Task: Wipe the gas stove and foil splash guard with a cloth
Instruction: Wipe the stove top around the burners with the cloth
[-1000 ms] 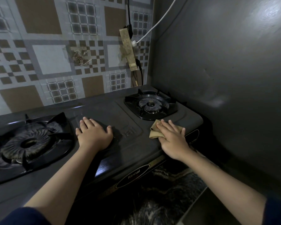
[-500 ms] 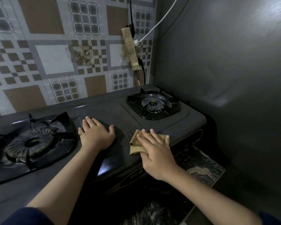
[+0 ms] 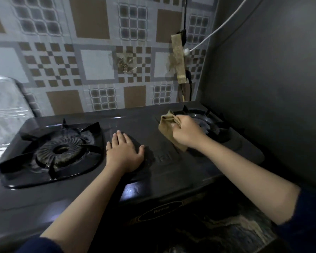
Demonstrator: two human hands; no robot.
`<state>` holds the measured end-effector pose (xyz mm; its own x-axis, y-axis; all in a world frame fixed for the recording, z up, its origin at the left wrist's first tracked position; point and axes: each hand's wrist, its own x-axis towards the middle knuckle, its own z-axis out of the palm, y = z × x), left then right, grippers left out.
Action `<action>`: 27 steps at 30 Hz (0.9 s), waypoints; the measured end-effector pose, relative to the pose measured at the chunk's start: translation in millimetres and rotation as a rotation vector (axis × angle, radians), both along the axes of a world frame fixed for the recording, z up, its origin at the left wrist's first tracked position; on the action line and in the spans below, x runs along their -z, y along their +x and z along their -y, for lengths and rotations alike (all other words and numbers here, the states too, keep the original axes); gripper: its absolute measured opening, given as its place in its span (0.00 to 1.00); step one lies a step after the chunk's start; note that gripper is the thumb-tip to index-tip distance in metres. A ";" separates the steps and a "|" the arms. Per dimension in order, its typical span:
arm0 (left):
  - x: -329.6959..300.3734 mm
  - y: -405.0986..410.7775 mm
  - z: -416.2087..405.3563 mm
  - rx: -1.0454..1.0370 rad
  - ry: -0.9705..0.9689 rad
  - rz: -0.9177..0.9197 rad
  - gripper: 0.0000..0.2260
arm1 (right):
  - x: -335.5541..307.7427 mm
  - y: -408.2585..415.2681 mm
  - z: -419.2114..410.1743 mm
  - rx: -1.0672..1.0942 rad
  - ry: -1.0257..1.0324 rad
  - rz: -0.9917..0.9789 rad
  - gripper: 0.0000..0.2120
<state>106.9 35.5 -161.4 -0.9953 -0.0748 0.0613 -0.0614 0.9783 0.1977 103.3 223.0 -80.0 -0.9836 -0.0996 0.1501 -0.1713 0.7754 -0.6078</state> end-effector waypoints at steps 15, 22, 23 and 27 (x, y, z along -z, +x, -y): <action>-3.6 1.3 1.1 -0.023 -0.024 0.038 0.37 | 24.0 -129.0 79.7 0.009 0.558 0.009 0.12; -2.8 0.7 0.7 -0.024 -0.006 0.034 0.37 | 26.2 -115.5 80.3 -0.002 0.625 0.025 0.13; -3.1 0.8 0.5 -0.024 -0.002 0.032 0.37 | 26.3 -111.6 79.9 -0.001 0.620 0.030 0.13; -4.1 2.9 0.0 -0.010 0.021 0.016 0.37 | 27.6 -90.8 80.2 0.033 0.629 0.043 0.13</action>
<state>109.8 35.4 -157.3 -0.9953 -0.0863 0.0432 -0.0749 0.9733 0.2169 12.5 142.8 -107.5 -0.9916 -0.1251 0.0327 -0.1264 0.9912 -0.0397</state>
